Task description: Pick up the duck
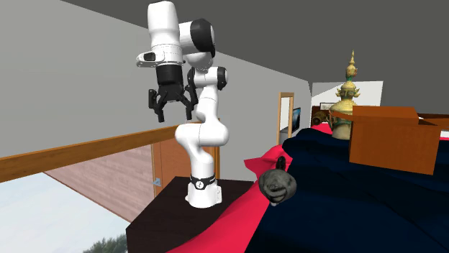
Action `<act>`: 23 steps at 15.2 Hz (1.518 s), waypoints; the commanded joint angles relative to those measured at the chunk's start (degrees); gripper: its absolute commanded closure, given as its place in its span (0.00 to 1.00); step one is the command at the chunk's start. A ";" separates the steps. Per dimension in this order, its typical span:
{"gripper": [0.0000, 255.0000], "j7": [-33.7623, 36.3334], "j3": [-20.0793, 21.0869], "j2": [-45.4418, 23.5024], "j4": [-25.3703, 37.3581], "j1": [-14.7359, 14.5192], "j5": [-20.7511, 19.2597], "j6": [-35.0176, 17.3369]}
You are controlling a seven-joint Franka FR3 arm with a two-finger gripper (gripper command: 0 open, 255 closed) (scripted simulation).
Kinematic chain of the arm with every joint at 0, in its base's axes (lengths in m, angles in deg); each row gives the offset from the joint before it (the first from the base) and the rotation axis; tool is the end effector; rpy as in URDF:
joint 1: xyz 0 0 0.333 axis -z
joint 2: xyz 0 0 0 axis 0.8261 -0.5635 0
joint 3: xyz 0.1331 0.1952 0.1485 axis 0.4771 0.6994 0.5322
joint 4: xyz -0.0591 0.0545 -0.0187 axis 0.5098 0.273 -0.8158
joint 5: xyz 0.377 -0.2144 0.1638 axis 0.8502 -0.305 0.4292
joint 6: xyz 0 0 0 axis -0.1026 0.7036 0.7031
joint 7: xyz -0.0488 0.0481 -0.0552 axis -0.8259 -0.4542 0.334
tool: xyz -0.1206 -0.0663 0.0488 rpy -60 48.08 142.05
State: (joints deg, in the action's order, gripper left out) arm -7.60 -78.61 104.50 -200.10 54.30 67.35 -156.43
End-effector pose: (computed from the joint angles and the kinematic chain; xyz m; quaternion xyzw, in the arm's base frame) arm 0.4028 -0.0130 0.5389 -0.9976 0.0371 -0.0245 0.0531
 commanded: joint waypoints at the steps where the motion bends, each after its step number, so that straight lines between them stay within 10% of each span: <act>1: 0.00 0.00 0.00 0.00 0.00 0.00 0.00 0.00; 23: 0.00 26.07 23.21 -32.76 15.41 -5.68 4.46 -19.15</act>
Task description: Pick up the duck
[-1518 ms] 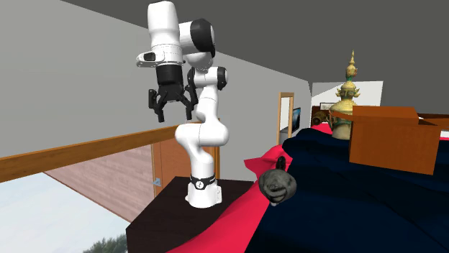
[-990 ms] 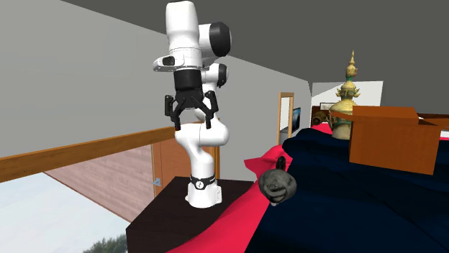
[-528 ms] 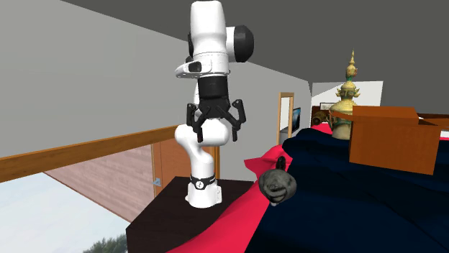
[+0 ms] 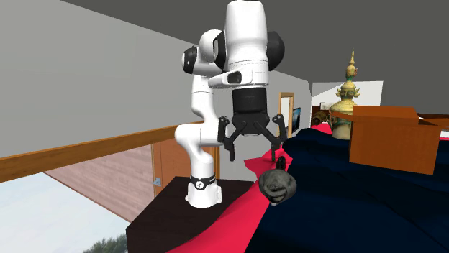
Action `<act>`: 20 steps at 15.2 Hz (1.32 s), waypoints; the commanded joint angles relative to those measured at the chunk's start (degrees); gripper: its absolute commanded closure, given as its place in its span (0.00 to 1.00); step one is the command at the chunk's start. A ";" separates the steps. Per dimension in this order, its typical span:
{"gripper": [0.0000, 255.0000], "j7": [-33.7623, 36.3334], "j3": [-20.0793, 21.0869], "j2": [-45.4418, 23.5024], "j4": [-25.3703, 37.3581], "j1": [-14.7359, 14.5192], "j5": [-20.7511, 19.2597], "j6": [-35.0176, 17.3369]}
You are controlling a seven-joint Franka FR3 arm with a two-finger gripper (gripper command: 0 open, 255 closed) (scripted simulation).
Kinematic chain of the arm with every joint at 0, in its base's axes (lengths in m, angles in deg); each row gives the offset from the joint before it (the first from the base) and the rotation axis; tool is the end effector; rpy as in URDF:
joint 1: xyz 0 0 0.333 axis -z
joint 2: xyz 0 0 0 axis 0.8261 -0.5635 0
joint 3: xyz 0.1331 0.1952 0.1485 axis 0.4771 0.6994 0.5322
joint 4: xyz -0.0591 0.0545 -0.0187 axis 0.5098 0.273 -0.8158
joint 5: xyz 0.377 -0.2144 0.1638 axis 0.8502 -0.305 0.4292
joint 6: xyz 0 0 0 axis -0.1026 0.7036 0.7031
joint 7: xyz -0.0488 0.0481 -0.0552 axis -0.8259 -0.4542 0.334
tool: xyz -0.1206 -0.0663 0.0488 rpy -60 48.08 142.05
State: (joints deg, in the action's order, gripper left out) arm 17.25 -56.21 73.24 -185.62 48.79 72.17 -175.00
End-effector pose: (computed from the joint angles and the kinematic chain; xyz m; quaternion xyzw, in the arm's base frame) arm 0.5075 0.2582 0.4385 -0.9980 0.0461 -0.0216 0.0372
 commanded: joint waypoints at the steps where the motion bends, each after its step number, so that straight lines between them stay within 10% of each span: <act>1: 0.00 2.58 1.68 -3.53 2.45 -0.34 -1.02 -1.07; 14: 0.00 6.82 4.19 -10.90 2.67 -1.24 -3.76 -7.90; 15: 1.00 6.79 4.17 -10.92 2.62 -1.23 -3.76 -7.96; 20: 1.00 6.73 4.15 -10.88 2.55 -1.21 -3.74 -7.98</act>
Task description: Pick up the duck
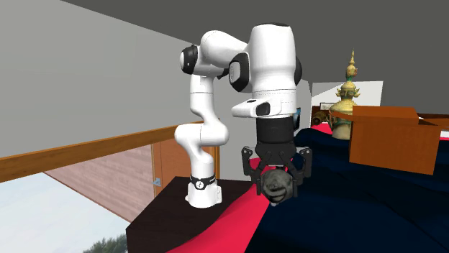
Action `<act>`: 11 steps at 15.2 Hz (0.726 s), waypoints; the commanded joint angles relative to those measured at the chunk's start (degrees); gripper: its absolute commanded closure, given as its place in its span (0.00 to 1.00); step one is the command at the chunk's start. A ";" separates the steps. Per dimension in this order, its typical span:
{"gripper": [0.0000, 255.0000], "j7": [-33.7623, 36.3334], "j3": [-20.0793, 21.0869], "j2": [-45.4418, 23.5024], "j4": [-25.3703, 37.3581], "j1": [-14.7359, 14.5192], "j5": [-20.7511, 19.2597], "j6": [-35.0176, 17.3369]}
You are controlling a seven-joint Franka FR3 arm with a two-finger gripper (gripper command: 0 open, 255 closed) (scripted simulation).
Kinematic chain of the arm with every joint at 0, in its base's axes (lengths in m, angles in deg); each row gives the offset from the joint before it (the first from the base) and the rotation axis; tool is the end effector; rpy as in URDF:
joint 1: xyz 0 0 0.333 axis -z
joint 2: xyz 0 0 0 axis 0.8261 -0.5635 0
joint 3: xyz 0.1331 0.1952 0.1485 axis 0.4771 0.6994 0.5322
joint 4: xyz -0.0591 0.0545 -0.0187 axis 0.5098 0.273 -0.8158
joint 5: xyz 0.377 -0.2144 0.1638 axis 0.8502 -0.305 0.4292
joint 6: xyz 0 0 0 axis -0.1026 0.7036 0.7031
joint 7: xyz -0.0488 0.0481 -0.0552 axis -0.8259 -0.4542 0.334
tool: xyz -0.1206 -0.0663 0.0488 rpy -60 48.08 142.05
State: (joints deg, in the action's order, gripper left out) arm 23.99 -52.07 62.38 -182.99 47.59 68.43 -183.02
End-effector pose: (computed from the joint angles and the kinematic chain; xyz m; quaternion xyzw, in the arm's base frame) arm 0.5231 0.3166 0.3705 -0.9980 0.0490 -0.0217 0.0346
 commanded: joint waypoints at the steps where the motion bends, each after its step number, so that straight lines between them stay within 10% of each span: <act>1: 1.00 -0.02 0.01 -0.03 -0.07 -0.01 0.00 0.05; 11: 1.00 -0.02 -0.18 1.03 4.35 0.06 0.26 5.46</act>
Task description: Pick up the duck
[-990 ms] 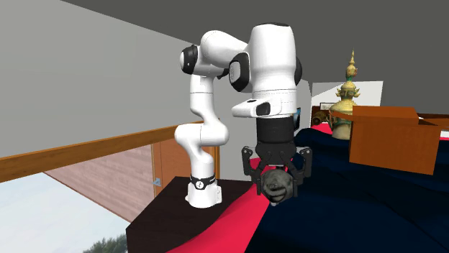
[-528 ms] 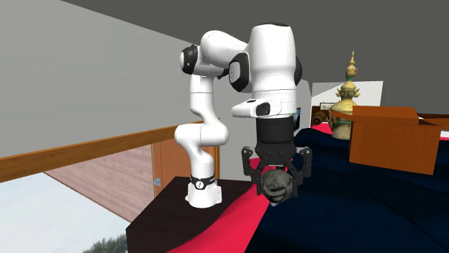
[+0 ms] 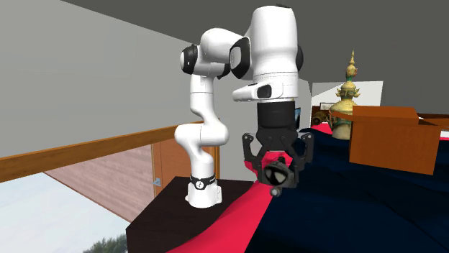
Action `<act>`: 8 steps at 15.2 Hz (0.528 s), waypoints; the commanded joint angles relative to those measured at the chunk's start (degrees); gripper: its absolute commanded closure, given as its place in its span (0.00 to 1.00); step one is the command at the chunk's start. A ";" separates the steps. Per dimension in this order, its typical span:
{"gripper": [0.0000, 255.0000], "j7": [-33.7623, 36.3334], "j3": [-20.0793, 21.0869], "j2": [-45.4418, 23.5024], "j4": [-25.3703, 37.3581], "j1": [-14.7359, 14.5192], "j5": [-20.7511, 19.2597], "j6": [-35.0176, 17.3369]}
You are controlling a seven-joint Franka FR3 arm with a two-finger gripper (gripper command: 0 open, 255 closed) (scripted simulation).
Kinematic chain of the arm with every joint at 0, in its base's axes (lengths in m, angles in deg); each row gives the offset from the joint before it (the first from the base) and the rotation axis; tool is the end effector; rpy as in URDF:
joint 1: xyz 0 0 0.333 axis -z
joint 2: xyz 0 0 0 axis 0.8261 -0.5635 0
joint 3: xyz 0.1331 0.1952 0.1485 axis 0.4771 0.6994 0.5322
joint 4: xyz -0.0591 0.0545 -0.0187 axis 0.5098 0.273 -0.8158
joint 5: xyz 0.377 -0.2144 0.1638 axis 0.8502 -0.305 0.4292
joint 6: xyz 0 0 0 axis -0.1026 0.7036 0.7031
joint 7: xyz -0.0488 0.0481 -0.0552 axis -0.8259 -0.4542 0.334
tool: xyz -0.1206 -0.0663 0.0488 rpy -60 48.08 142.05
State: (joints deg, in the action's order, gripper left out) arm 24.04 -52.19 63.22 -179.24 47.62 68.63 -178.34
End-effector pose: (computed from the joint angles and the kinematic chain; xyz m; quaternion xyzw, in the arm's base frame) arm 0.5252 0.3188 0.4069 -0.9980 0.0489 -0.0206 0.0339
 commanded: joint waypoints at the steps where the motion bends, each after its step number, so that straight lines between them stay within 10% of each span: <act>1: 1.00 -0.07 -0.09 0.31 1.26 0.05 0.08 1.54; 8: 1.00 0.05 -0.26 0.65 6.29 0.16 0.08 6.90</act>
State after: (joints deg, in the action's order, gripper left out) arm 23.92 -52.51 64.02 -173.88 47.81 68.79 -172.21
